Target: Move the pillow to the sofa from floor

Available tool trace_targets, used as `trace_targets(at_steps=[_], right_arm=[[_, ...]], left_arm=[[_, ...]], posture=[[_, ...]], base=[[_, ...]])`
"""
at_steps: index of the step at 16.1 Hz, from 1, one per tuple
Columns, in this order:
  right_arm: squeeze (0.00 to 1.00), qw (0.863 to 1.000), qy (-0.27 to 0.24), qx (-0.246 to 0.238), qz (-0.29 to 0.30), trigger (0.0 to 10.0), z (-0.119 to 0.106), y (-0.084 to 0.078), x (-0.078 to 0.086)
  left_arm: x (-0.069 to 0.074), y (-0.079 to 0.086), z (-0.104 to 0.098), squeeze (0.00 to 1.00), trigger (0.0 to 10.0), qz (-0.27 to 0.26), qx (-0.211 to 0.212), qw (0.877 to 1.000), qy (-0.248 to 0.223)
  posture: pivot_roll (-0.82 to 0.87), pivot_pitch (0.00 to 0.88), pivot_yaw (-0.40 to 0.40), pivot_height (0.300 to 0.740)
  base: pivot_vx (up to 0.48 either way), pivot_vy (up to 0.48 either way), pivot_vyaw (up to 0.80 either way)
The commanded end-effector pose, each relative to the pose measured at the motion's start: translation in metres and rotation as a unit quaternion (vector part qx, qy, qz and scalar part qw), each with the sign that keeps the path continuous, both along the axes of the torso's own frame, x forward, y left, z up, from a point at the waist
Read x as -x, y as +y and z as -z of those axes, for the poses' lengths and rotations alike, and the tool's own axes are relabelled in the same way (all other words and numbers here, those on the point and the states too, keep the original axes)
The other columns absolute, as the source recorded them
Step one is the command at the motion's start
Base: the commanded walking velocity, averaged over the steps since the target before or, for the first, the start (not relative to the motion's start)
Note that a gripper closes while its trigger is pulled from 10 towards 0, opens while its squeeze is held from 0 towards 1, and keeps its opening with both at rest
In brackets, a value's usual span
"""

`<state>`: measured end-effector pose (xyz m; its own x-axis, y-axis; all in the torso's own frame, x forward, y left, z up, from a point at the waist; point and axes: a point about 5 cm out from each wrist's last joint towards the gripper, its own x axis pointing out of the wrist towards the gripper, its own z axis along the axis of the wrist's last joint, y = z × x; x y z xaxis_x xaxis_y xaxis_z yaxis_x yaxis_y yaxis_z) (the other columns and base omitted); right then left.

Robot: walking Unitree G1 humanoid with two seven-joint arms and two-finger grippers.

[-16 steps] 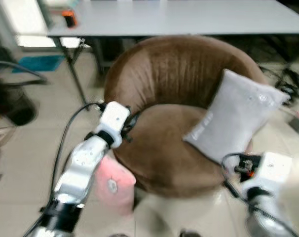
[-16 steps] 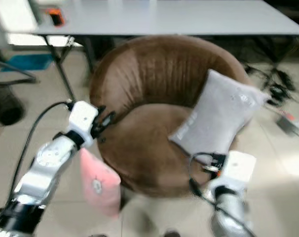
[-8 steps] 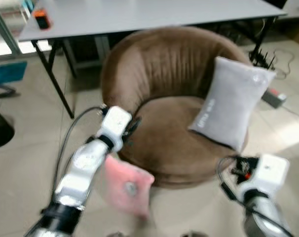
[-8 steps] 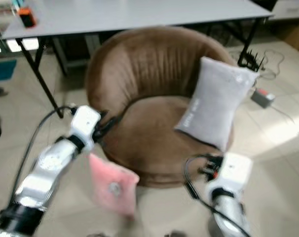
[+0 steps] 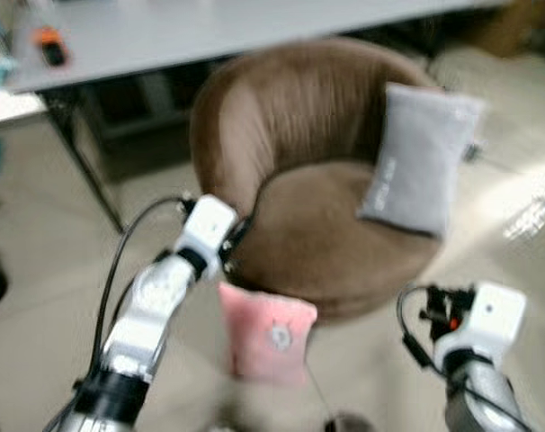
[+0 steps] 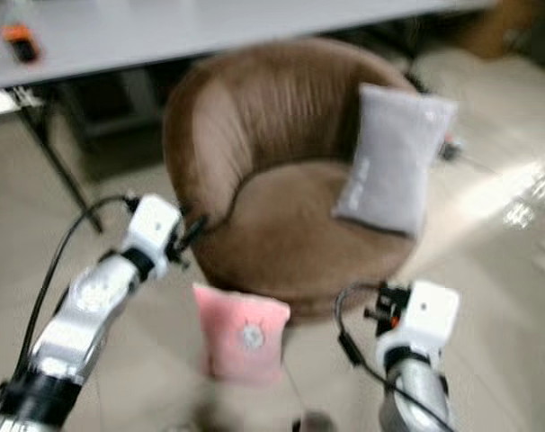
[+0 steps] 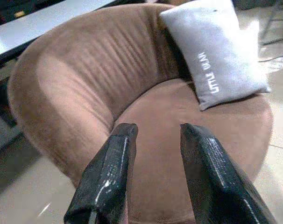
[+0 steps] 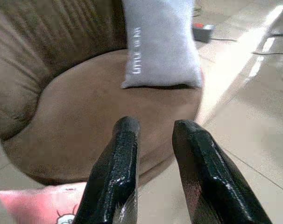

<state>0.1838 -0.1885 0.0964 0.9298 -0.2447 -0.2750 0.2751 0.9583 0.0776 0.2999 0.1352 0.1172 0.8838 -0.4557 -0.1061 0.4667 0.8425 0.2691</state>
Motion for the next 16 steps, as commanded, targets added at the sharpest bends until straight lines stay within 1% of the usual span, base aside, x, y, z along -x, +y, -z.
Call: trace_targets(at_steps=[1,10,16], right_arm=[[0.0,1.0,0.001,0.018,0.007,10.0,-0.0021,-0.0064,0.0021],[0.0,1.0,-0.001,0.024,-0.005,10.0,-0.0019,-0.0047,-0.0022],[0.0,1.0,-0.004,0.025,-0.003,10.0,-0.0023,-0.0045,-0.0006]], left_arm=[[-0.0008,-0.0096,-0.0043,0.0,10.0,0.015,0.001,1.0,-0.009],[-0.0034,-0.0086,-0.0057,0.0,10.0,0.012,0.001,1.0,-0.014],[-0.0038,-0.0102,-0.0032,0.0,10.0,0.016,0.003,1.0,-0.012]], posture=[[-0.1,0.083,0.028,0.74],[-0.08,0.071,0.019,0.74],[-0.09,0.058,0.019,0.74]], base=[[0.0,0.48,-0.79],[0.0,0.48,-0.79],[0.0,0.48,-0.79]])
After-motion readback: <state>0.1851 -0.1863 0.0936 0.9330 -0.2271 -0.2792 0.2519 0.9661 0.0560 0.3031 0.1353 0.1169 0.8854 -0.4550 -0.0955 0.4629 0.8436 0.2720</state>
